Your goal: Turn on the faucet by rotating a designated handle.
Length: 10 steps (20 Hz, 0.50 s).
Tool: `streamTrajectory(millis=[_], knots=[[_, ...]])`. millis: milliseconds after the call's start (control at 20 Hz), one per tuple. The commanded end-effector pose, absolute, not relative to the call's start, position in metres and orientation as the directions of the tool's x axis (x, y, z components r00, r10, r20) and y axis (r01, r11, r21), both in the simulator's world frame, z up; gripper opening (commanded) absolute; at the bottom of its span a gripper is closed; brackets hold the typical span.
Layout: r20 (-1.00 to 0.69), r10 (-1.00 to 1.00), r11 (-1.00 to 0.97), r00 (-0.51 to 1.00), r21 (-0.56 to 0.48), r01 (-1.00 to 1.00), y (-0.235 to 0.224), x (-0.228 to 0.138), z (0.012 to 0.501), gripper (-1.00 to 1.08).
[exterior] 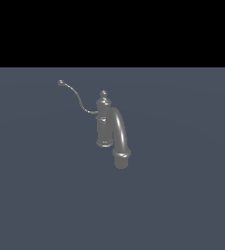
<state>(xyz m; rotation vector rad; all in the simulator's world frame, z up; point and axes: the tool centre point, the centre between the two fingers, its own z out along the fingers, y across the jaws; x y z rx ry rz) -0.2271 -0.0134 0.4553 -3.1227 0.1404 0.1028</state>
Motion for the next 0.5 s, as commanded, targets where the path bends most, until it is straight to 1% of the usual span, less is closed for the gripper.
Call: streamTrajectory(millis=[0, 450], knots=[[-0.065, -0.124, -0.992, 0.99, -0.009, -0.125, -0.011, -0.218, 0.453, -1.0], [-0.057, -0.297, -0.955, 0.953, 0.002, -0.297, 0.003, -0.173, 0.441, -1.0]])
